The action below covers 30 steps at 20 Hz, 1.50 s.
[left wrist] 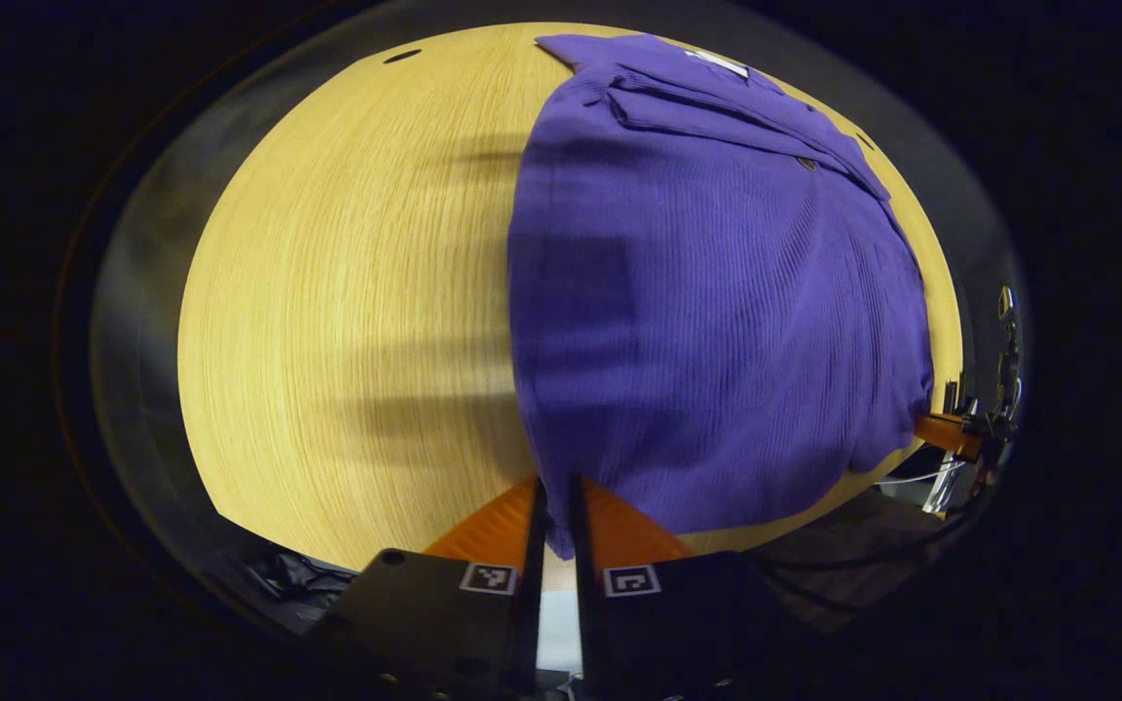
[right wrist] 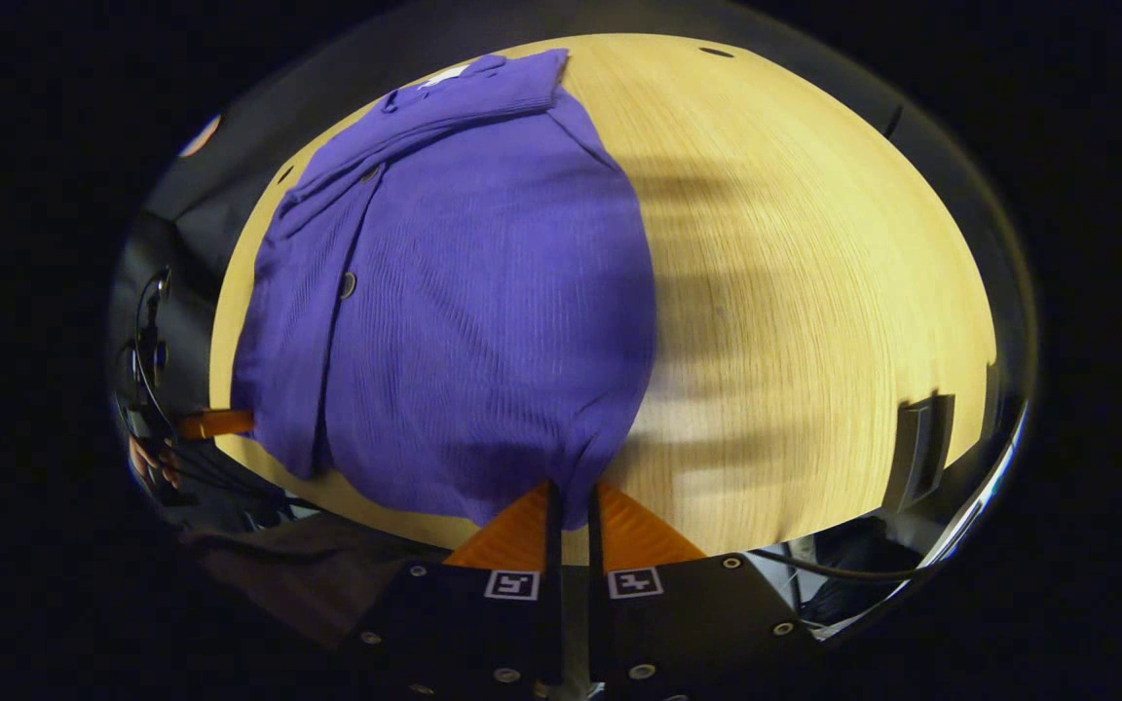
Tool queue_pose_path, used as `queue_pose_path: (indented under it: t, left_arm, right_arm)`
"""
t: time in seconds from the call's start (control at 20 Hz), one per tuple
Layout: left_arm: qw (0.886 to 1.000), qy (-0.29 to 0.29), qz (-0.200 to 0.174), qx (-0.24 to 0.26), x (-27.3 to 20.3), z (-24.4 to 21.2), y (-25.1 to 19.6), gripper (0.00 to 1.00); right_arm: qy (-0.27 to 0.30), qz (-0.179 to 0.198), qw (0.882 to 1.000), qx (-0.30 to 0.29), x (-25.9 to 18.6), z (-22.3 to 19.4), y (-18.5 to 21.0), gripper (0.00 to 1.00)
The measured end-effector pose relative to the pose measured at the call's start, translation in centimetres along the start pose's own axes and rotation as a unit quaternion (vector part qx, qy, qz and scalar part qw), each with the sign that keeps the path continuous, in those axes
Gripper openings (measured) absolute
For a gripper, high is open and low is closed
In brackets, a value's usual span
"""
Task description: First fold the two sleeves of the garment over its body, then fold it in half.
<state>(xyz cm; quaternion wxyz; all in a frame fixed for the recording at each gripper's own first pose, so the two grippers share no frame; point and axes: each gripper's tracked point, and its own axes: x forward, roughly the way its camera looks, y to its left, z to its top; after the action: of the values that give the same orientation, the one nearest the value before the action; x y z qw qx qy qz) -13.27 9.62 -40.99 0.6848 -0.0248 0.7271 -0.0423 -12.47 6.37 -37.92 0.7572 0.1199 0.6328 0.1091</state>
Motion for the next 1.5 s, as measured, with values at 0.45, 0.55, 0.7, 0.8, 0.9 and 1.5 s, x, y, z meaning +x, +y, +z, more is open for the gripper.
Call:
queue_pose_path:
  t: [0.45,0.55,0.7,0.8,0.9,1.5]
  left_arm:
    - [0.998,-0.039,-0.009,0.043,-6.5,3.4,-1.9,0.12]
    - [0.997,-0.054,-0.015,0.050,-8.3,4.8,-2.2,0.13]
    - [0.994,-0.079,-0.032,0.062,-10.4,7.2,-2.9,0.12]
    - [0.993,-0.088,-0.031,0.067,-11.0,8.6,-2.7,0.12]
    - [0.992,-0.099,-0.029,0.070,-11.9,10.2,-2.4,0.12]
    - [0.975,-0.136,-0.008,0.175,-17.4,23.8,-2.5,0.12]
  right_arm:
    - [-0.038,0.070,0.996,0.026,-6.5,4.1,3.1,0.06]
    - [-0.059,0.078,0.995,0.019,-8.1,5.8,3.9,0.06]
    - [-0.078,0.094,0.993,0.006,-10.4,8.3,5.2,0.06]
    - [-0.091,0.101,0.991,-0.004,-11.6,9.6,5.9,0.06]
    - [-0.098,0.112,0.989,-0.007,-12.9,10.8,6.6,0.06]
    - [-0.144,0.120,0.982,-0.012,-16.6,22.6,8.9,0.06]
